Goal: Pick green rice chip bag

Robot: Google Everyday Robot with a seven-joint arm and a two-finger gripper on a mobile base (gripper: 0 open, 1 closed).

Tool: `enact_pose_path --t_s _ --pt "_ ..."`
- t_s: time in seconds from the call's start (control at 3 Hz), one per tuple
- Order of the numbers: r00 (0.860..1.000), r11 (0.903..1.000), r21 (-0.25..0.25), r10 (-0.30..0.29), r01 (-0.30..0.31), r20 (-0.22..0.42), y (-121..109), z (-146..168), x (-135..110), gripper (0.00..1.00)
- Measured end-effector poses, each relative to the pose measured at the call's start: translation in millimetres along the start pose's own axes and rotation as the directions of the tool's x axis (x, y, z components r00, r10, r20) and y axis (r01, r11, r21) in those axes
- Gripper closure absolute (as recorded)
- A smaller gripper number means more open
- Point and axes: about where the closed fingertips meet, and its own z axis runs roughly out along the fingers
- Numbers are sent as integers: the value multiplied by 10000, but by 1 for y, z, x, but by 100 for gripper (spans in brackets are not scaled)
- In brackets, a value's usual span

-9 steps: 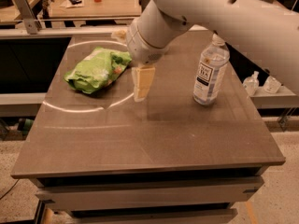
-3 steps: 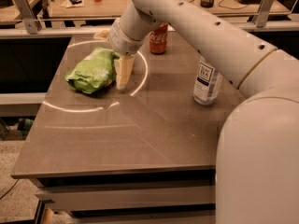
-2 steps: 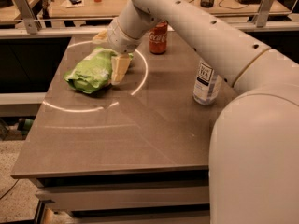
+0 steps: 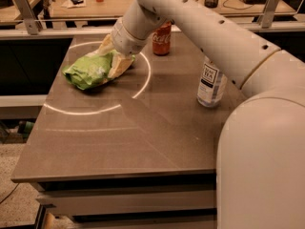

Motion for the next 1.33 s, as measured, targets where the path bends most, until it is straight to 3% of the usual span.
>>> enact_pose_path --t_s 0.33,0.67,1.33 --pt "9998 9998 -140 141 -142 -111 11 -6 2 87" --pt "9994 9993 -236 283 -288 -216 20 -10 1 100" --pt "9979 9983 20 589 -589 -283 28 -20 -3 100"
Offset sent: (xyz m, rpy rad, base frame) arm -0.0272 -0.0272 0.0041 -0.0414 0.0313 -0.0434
